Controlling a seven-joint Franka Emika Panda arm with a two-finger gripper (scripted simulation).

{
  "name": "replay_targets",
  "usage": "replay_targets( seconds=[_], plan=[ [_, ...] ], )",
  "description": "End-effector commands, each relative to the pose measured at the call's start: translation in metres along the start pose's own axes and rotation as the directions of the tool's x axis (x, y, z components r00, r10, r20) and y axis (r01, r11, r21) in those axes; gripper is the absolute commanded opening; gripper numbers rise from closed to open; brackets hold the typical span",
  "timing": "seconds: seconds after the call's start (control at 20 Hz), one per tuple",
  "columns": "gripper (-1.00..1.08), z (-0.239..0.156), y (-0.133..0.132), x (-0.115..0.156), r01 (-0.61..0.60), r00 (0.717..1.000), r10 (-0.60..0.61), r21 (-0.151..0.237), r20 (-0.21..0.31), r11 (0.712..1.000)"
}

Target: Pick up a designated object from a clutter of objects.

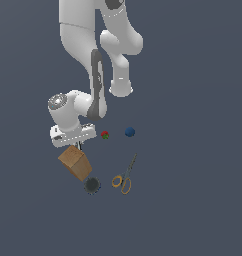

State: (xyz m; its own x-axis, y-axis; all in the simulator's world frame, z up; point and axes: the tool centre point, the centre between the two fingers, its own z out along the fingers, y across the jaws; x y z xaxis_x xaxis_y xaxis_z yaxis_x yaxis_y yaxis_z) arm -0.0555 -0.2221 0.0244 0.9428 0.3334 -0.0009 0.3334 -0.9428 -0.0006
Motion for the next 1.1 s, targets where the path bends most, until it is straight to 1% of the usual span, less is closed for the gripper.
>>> replay_targets(
  seconds=[0.0,0.35,1.05],
  plan=[
    [-1.0,-0.01,-0.004,-0.001,0.0,1.0,0.0,-0.001,0.0,1.0],
    [-1.0,-0.05,-0.023,-0.004,0.001,1.0,-0.001,-0.002,0.0,1.0],
    [-1.0,-0.163,-0.073,-0.014,0.001,1.0,-0.001,-0.002,0.001,1.0]
  ],
)
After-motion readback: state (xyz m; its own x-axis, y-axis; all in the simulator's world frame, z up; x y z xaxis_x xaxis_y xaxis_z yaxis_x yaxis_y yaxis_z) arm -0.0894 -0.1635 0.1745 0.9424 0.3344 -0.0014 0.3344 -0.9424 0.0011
